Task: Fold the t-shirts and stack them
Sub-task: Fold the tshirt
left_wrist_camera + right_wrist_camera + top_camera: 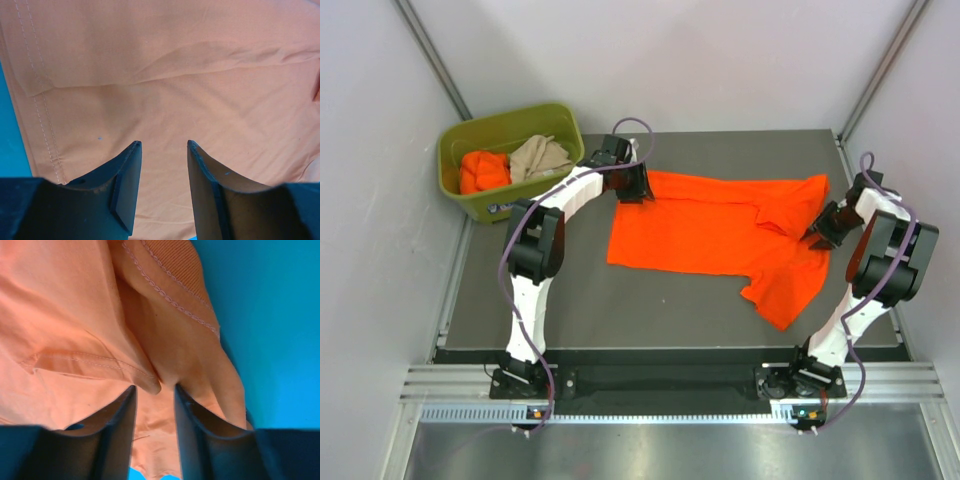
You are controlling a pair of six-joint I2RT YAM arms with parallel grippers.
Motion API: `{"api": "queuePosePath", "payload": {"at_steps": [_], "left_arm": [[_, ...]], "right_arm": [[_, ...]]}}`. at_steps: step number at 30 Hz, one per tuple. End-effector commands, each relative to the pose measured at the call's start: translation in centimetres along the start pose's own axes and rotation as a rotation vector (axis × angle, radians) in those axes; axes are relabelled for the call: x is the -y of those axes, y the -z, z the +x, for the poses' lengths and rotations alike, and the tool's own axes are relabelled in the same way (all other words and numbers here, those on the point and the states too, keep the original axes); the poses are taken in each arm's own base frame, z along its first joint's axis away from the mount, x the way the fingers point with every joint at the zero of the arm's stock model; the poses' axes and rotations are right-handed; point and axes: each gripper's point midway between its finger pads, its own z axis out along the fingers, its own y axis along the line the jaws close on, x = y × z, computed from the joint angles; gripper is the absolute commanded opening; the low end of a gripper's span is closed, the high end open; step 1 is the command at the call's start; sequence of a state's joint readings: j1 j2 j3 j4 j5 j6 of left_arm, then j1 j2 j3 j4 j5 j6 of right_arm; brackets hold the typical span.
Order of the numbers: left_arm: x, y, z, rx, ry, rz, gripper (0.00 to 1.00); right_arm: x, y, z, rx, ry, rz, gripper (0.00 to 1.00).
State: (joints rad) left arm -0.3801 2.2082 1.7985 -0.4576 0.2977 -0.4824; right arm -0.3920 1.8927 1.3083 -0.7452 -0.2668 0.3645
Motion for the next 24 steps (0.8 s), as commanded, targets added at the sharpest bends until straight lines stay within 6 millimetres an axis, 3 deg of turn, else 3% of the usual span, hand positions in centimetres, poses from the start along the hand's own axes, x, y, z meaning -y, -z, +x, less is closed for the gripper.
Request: {"api": "queuePosePath", "payload": {"at_steps": [1, 5, 9, 18, 20, 24], "left_arm": [[1.3, 1.4, -2.1, 0.057, -0.035, 0.023, 0.47], [1.4, 1.4, -2.2, 0.059, -0.032, 0.026, 0.46], [1.3, 1.3, -2.1, 0.055, -0.029, 0.024, 0.47], [1.1, 1.5, -1.7, 0.052, -0.024, 0.016, 0.46], [1.2, 1.6, -1.7, 0.052, -0.027, 0.019, 0.46], [1.2, 1.7, -1.7, 0.052, -0.024, 0.019, 0.46]], "right_arm": [[-0.4, 0.1, -0.9, 0.027, 0.012, -0.034, 0.34], [-1.0, 0.8, -1.4, 0.039, 0.004, -0.052, 0.27], [-1.5, 1.5, -2.3, 0.064, 0.014, -0.053, 0.28], [-0.8, -0.1, -2.2, 0.038, 0.011, -0.035, 0.31], [-0.8, -0.1, -2.4, 0.041, 0.013, -0.036, 0.29], [-1.6, 1.3, -2.6, 0.049, 0.01, -0.057, 0.09]]}}
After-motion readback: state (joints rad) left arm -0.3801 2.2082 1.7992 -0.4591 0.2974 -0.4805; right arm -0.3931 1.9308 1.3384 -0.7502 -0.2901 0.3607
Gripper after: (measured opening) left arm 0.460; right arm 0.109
